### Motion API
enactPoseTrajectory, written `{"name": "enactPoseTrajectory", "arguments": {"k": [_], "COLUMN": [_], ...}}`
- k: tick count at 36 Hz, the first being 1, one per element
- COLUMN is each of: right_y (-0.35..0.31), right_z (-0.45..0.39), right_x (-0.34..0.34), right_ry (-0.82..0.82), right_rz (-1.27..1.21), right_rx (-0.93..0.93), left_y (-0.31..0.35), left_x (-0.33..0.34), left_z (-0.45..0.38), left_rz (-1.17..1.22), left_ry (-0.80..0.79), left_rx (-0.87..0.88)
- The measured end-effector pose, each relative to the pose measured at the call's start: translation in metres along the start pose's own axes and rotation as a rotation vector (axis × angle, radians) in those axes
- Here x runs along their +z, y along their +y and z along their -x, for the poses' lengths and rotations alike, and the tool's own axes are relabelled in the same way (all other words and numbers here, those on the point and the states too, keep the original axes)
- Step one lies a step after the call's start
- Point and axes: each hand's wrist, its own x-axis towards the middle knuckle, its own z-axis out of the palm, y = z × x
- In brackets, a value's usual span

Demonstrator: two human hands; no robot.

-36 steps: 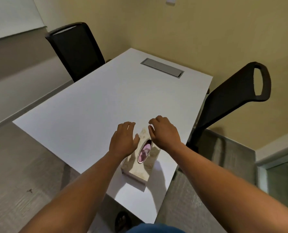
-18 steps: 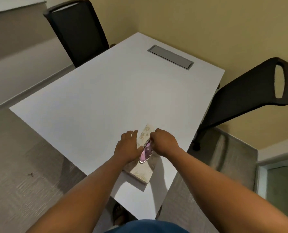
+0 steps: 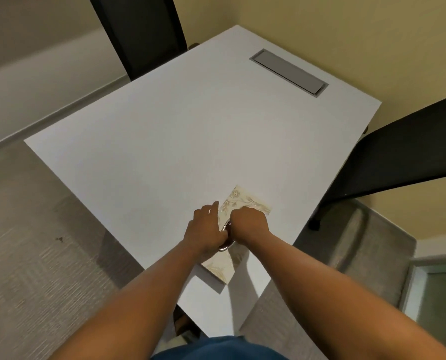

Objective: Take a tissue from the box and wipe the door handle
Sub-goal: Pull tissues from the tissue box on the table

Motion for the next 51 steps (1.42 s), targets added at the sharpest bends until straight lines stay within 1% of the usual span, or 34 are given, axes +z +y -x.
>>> {"name": "enactPoseTrajectory", "arguments": {"k": [3, 7, 10, 16, 25, 35, 51], "right_y": [-0.002, -0.005, -0.006, -0.011, -0.012, -0.010, -0.014], "right_z": [-0.004, -0.008, -0.010, -0.013, -0.015, -0.012, -0.011], "right_x": [0.004, 0.011, 0.017, 0.030, 0.034, 0.036, 0.034], "right_ry": [-0.003, 0.004, 0.026, 0.076, 0.131, 0.179, 0.135], "right_rz": [-0.002, -0.014, -0.011, 0.058, 0.056, 0.015, 0.031], "right_rx": [0.019, 0.040, 0.070, 0.103, 0.136, 0.157, 0.199], "left_y": [0.000, -0.003, -0.005, -0.007, -0.002, -0.003, -0.005], "left_x": [0.004, 0.008, 0.010, 0.014, 0.016, 0.017, 0.018], "left_z": [-0.001, -0.003, -0.006, -0.009, -0.010, -0.008, -0.001], "left_rz": [0.001, -0.079, -0.105, -0.107, -0.110, -0.058, -0.010], "left_ry": [-0.005, -0.002, -0.003, -0.017, -0.024, 0.023, 0.068], "left_rx": [-0.008, 0.029, 0.015, -0.032, -0.058, -0.056, -0.085]}}
